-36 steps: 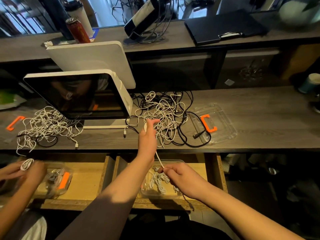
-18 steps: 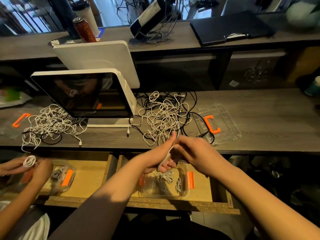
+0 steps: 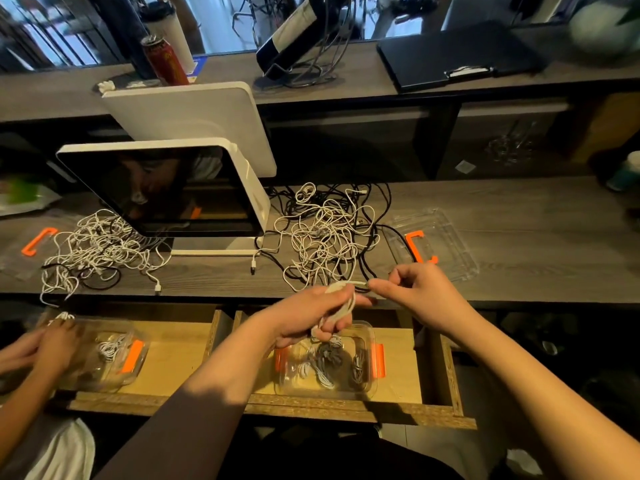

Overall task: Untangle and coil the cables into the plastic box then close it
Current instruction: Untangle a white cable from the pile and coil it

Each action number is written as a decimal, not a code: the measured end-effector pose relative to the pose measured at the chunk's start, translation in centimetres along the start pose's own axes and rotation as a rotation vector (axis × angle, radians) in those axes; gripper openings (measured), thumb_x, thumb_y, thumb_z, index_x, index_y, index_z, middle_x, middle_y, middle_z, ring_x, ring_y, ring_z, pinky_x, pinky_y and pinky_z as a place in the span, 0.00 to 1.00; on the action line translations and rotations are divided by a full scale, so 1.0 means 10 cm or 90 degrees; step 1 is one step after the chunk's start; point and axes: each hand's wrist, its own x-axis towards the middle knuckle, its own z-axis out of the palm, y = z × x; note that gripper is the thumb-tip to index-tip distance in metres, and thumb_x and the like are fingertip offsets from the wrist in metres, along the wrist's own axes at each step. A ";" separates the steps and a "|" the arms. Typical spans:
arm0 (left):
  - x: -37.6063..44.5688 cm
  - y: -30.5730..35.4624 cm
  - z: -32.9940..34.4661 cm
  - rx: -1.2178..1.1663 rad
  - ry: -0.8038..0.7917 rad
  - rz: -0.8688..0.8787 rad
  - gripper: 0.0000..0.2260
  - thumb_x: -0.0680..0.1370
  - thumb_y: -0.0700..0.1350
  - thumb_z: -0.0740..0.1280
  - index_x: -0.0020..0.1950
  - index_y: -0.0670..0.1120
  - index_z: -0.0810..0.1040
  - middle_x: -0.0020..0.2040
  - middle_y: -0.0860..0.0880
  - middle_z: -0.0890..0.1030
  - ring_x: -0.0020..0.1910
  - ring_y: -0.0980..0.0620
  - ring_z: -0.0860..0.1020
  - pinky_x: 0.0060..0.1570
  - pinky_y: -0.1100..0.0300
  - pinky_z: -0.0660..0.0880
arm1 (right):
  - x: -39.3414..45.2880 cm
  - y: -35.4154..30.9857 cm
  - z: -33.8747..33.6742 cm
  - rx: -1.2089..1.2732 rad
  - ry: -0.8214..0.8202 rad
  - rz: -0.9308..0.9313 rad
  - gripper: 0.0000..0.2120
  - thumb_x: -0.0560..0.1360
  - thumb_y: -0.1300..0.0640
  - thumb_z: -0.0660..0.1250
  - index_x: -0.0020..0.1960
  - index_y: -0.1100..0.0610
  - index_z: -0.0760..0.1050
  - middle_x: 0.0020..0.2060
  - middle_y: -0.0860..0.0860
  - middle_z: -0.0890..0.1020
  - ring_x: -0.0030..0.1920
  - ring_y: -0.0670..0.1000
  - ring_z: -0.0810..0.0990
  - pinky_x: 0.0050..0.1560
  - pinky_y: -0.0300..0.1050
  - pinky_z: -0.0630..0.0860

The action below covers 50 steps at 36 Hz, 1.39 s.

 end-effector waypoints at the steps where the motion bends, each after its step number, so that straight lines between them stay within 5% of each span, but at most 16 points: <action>1: 0.01 0.01 0.00 -0.030 0.024 0.021 0.20 0.81 0.58 0.59 0.67 0.50 0.77 0.36 0.50 0.75 0.29 0.58 0.67 0.27 0.67 0.66 | -0.01 0.01 0.00 0.029 0.007 0.005 0.20 0.73 0.41 0.69 0.35 0.57 0.76 0.27 0.47 0.74 0.29 0.45 0.72 0.36 0.45 0.71; 6: 0.09 0.04 0.08 -0.155 0.143 0.103 0.20 0.82 0.57 0.58 0.68 0.49 0.77 0.40 0.47 0.79 0.34 0.55 0.73 0.32 0.65 0.73 | -0.09 0.01 0.08 0.141 0.015 0.059 0.19 0.80 0.46 0.63 0.40 0.59 0.77 0.24 0.47 0.71 0.24 0.48 0.69 0.25 0.40 0.66; 13: 0.22 0.09 0.33 -0.211 0.233 0.164 0.21 0.85 0.58 0.50 0.63 0.55 0.81 0.60 0.47 0.84 0.62 0.51 0.79 0.60 0.57 0.74 | -0.22 -0.08 0.39 0.258 0.009 0.092 0.13 0.82 0.50 0.61 0.44 0.56 0.79 0.22 0.40 0.74 0.23 0.38 0.71 0.25 0.30 0.65; 20: 0.31 0.15 0.51 -0.235 0.266 0.189 0.22 0.83 0.61 0.52 0.60 0.57 0.84 0.61 0.47 0.82 0.59 0.49 0.77 0.70 0.45 0.70 | -0.30 -0.13 0.54 0.368 0.043 0.104 0.09 0.78 0.53 0.69 0.39 0.53 0.80 0.25 0.45 0.74 0.25 0.41 0.68 0.28 0.33 0.63; 27: 0.30 0.11 0.56 -0.165 0.289 0.206 0.23 0.82 0.64 0.51 0.61 0.59 0.83 0.45 0.46 0.85 0.46 0.53 0.82 0.50 0.58 0.74 | -0.33 -0.07 0.49 0.476 0.000 0.150 0.09 0.76 0.51 0.71 0.37 0.48 0.81 0.28 0.54 0.72 0.25 0.48 0.64 0.27 0.43 0.59; 30: 0.31 0.06 0.61 -0.170 0.313 0.228 0.23 0.81 0.65 0.53 0.60 0.58 0.83 0.41 0.38 0.76 0.32 0.55 0.76 0.28 0.61 0.63 | -0.34 -0.04 0.49 0.537 -0.047 0.144 0.08 0.77 0.52 0.69 0.46 0.57 0.80 0.37 0.57 0.81 0.24 0.48 0.65 0.26 0.40 0.61; 33: 0.33 0.07 0.64 -0.240 0.344 0.239 0.21 0.82 0.61 0.58 0.60 0.51 0.85 0.39 0.41 0.69 0.28 0.56 0.73 0.20 0.65 0.59 | -0.32 -0.03 0.46 0.541 -0.066 0.133 0.09 0.78 0.53 0.68 0.47 0.60 0.77 0.35 0.53 0.81 0.23 0.47 0.65 0.25 0.39 0.62; 39: 0.37 0.13 0.46 -0.329 0.355 0.192 0.19 0.74 0.54 0.71 0.57 0.41 0.85 0.32 0.48 0.67 0.37 0.44 0.72 0.29 0.56 0.74 | -0.24 0.03 0.33 0.523 -0.094 0.150 0.16 0.77 0.53 0.69 0.56 0.67 0.78 0.34 0.53 0.80 0.25 0.48 0.66 0.25 0.37 0.61; 44: 0.28 0.22 0.39 -0.207 0.274 0.088 0.21 0.78 0.56 0.68 0.58 0.38 0.82 0.22 0.52 0.74 0.29 0.53 0.77 0.42 0.55 0.75 | -0.22 0.11 0.25 0.495 -0.126 0.139 0.10 0.76 0.52 0.70 0.52 0.58 0.82 0.30 0.51 0.78 0.27 0.45 0.69 0.29 0.37 0.62; 47: 0.27 0.22 0.34 -0.070 0.291 0.060 0.19 0.74 0.61 0.71 0.34 0.46 0.83 0.22 0.52 0.68 0.25 0.52 0.69 0.33 0.57 0.68 | -0.20 0.17 0.20 0.454 -0.142 0.145 0.14 0.74 0.51 0.71 0.53 0.61 0.81 0.30 0.51 0.77 0.27 0.45 0.69 0.28 0.38 0.61; 50: 0.29 0.22 0.34 0.052 0.330 0.047 0.20 0.77 0.58 0.70 0.33 0.45 0.77 0.22 0.52 0.70 0.22 0.54 0.69 0.27 0.61 0.70 | -0.22 0.17 0.13 0.400 -0.167 0.145 0.15 0.75 0.53 0.71 0.54 0.64 0.79 0.31 0.50 0.78 0.26 0.44 0.70 0.26 0.35 0.63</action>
